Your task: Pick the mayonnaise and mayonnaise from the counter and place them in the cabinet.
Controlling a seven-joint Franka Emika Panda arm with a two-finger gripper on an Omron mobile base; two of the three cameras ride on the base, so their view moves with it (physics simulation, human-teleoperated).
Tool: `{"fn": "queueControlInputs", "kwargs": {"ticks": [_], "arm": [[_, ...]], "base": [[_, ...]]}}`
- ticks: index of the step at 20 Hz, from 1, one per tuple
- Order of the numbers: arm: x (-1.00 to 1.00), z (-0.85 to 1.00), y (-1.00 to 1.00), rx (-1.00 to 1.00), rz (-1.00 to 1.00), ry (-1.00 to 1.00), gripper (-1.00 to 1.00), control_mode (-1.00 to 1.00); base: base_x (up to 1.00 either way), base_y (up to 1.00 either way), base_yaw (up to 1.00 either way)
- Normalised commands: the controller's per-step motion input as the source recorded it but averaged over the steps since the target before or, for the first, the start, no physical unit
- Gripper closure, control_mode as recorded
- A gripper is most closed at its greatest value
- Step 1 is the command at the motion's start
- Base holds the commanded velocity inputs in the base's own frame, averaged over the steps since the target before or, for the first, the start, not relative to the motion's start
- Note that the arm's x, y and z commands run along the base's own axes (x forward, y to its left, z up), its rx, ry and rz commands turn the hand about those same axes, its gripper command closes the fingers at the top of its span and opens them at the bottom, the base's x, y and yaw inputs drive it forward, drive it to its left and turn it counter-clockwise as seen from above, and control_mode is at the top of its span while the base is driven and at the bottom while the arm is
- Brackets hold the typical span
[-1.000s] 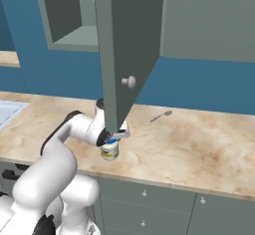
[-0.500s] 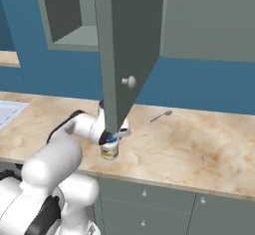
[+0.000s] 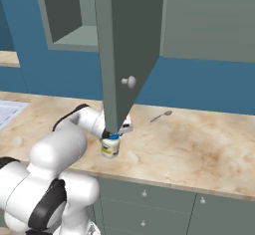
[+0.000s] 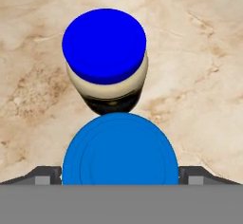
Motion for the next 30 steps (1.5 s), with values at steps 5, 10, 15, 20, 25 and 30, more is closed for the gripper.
{"fn": "queueControlInputs", "kwargs": {"ticks": [5, 10, 15, 20, 25, 30], "arm": [[0.0, -0.05, 0.0, 0.04, 0.03, 0.0, 1.0, -1.0], [-0.35, 0.43, 0.12, 0.0, 0.08, -0.07, 1.0, -1.0], [-0.45, 0.67, 0.21, 0.0, 0.07, -0.13, 1.0, -1.0], [-0.26, 0.48, 0.21, 0.0, 0.07, -0.09, 1.0, -1.0], [-0.22, 0.77, 0.19, 0.0, 0.03, -0.1, 1.0, -1.0], [-0.06, 0.83, 0.15, 0.0, 0.0, 0.0, 1.0, -1.0]], "base": [[0.0, 0.0, 0.0], [0.0, 0.0, 0.0], [0.0, 0.0, 0.0], [0.0, 0.0, 0.0], [0.0, 0.0, 0.0], [0.0, 0.0, 0.0]]}}
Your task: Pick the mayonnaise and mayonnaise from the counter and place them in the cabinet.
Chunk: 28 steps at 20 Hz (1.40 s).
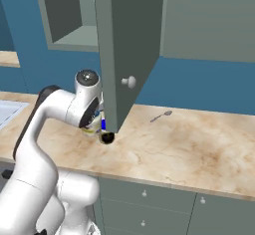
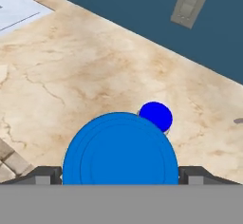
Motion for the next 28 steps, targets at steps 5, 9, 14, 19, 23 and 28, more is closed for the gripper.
{"fn": "queueControlInputs", "kwargs": {"ticks": [5, 9, 14, 19, 23, 28], "arm": [[-0.02, 0.98, 0.14, 0.0, 0.0, 0.0, 1.0, -1.0], [-0.01, 0.96, 0.08, 0.0, 0.0, 0.0, 1.0, -1.0], [0.0, 0.83, 0.03, 0.0, 0.0, 0.0, 1.0, -1.0], [-0.02, 0.72, 0.06, 0.0, 0.0, 0.0, 1.0, -1.0], [0.0, 0.55, 0.0, 0.01, 0.0, -0.04, 1.0, -1.0], [0.0, 0.67, 0.0, 0.0, 0.0, -0.07, 1.0, -1.0]], "base": [[0.0, 0.0, 0.0], [0.0, 0.0, 0.0], [0.0, 0.0, 0.0], [0.0, 0.0, 0.0], [0.0, 0.0, 0.0], [0.0, 0.0, 0.0]]}}
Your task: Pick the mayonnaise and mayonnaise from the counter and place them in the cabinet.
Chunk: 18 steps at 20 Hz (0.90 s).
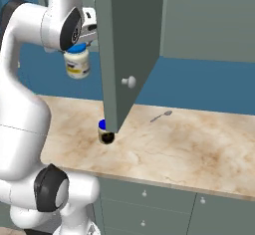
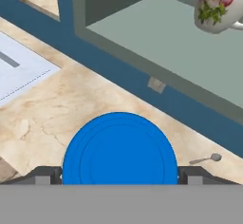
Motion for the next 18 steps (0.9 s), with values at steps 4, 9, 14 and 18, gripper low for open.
{"fn": "queueControlInputs", "kwargs": {"ticks": [4, 9, 14, 18], "arm": [[0.0, 0.64, 0.0, 0.02, 0.0, -0.06, 1.0, -1.0], [0.23, 0.35, 0.07, 0.12, 0.0, -0.02, 1.0, -1.0], [0.35, 0.21, 0.18, 0.12, 0.0, 0.0, 1.0, -1.0], [0.24, 0.1, 0.19, 0.03, 0.0, 0.0, 1.0, -1.0]], "base": [[0.0, 0.0, 0.0], [0.0, 0.0, 0.0], [0.0, 0.0, 0.0], [0.0, 0.0, 0.0]]}}
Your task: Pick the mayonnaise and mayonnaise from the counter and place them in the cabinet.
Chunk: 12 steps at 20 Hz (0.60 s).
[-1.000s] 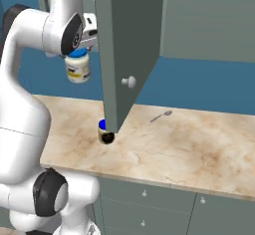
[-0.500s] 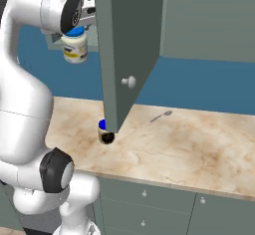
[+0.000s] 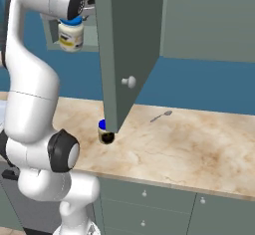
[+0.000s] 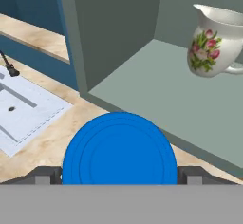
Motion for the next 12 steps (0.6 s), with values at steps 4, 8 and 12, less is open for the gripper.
{"fn": "queueControlInputs", "kwargs": {"ticks": [4, 8, 12], "arm": [[0.21, 0.0, 0.21, 0.0, 0.0, 0.0, 1.0, -1.0], [0.16, 0.0, 0.18, 0.0, 0.0, 0.0, 1.0, -1.0], [0.17, -0.02, 0.16, 0.0, 0.0, 0.0, 1.0, -1.0]], "base": [[0.0, 0.0, 0.0], [0.0, 0.0, 0.0], [0.0, 0.0, 0.0]]}}
